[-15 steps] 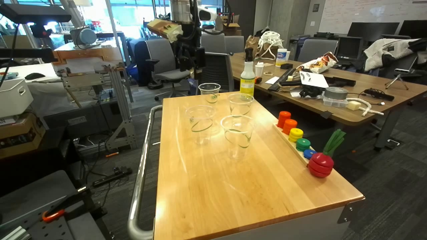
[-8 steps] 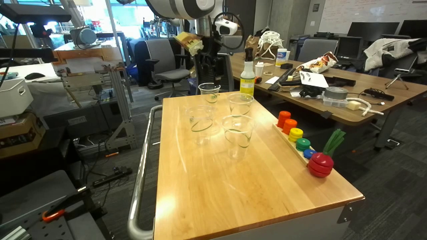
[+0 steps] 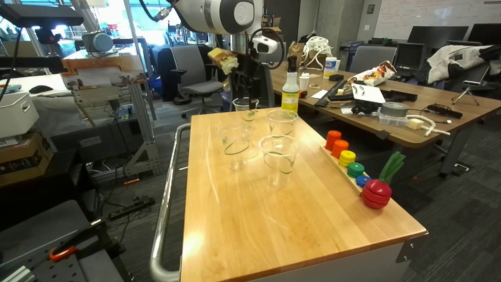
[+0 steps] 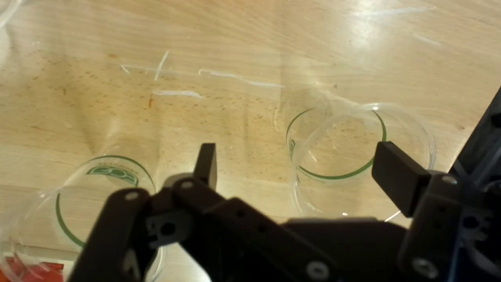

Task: Stack the plastic cups

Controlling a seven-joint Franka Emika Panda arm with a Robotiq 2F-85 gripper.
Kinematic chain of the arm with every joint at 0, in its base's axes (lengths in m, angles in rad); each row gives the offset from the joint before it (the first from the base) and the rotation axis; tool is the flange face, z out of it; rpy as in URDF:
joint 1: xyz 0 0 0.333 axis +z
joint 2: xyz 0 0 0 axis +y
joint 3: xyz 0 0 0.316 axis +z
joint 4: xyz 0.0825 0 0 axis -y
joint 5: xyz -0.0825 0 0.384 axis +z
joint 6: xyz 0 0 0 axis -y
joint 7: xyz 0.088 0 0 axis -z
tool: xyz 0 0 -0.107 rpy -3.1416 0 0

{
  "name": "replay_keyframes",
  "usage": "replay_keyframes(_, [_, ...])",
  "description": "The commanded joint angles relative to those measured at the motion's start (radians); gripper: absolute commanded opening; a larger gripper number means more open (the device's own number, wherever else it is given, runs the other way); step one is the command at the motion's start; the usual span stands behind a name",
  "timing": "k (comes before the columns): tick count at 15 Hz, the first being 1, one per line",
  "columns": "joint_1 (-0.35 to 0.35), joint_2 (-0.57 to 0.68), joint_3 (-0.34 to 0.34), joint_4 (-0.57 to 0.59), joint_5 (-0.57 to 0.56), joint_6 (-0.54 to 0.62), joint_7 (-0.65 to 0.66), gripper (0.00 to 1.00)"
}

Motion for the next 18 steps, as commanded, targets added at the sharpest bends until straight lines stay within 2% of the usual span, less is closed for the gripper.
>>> replay_keyframes(1, [0.037, 0.029, -0.030, 0.031, -0.044, 0.006, 0.018, 0.74])
replay_keyframes(7, [0.038, 0.058, -0.035, 0.032, -0.036, 0.061, 0.016, 0.27])
replay_keyframes(9, [0.024, 0.065, -0.018, 0.026, 0.003, 0.112, -0.001, 0.11])
replay_keyframes(13, [0.013, 0.078, -0.009, 0.020, 0.061, 0.193, 0.000, 0.02])
replay_keyframes(14, [0.012, 0.073, -0.008, 0.020, 0.073, 0.197, -0.005, 0.06])
replay_keyframes(18, [0.005, 0.023, -0.007, 0.027, 0.107, 0.139, -0.006, 0.07])
